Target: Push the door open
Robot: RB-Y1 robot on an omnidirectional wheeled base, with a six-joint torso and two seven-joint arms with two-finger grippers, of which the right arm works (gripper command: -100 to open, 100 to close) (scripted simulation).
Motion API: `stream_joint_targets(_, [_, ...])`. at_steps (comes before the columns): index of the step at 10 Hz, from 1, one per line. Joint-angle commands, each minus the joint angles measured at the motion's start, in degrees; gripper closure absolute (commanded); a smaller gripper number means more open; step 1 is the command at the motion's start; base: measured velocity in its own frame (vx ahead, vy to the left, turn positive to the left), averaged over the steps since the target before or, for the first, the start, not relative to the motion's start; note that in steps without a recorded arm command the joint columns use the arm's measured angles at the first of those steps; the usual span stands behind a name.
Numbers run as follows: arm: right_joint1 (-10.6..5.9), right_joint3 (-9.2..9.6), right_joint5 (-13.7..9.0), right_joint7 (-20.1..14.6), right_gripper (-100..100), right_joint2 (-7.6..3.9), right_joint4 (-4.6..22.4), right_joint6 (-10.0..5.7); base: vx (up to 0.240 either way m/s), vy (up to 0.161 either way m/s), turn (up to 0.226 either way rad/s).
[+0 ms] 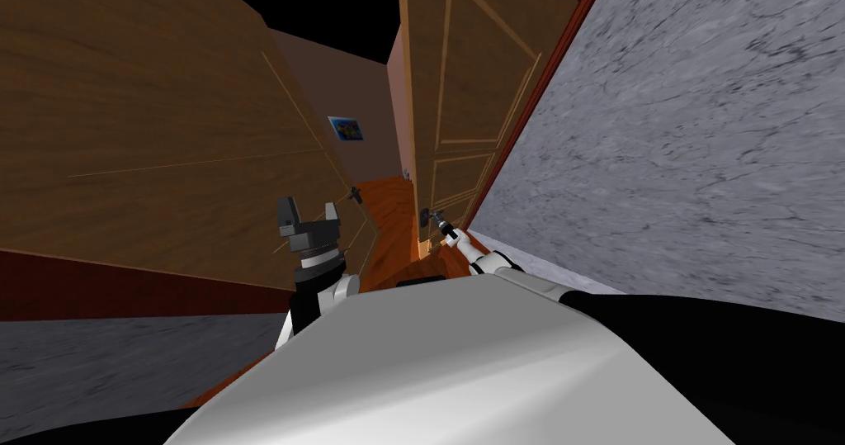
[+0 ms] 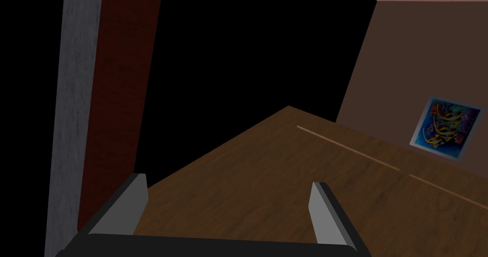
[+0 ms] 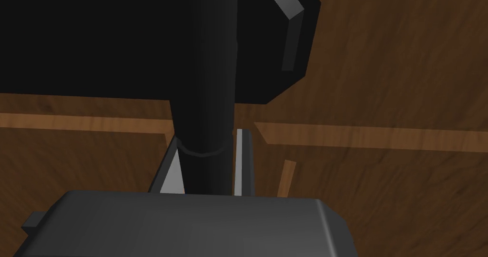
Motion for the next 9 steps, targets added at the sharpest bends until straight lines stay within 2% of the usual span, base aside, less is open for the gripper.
stream_joint_targets(1, [0.25,0.09,0.0,0.0,100,0.08,0.1,0.02,-0.013,-0.006,0.014])
stream_joint_targets(4, [0.25,0.09,0.0,0.0,100,0.08,0.1,0.02,0.000,0.000,0.000])
stream_joint_targets(5, [-0.07,-0.73,-0.3,0.8,100,0.18,0.1,0.28,0.083,0.064,-0.037])
stream_joint_targets(9, [-0.12,-3.02,-1.3,3.1,100,0.72,0.3,0.92,0.173,0.104,-0.059])
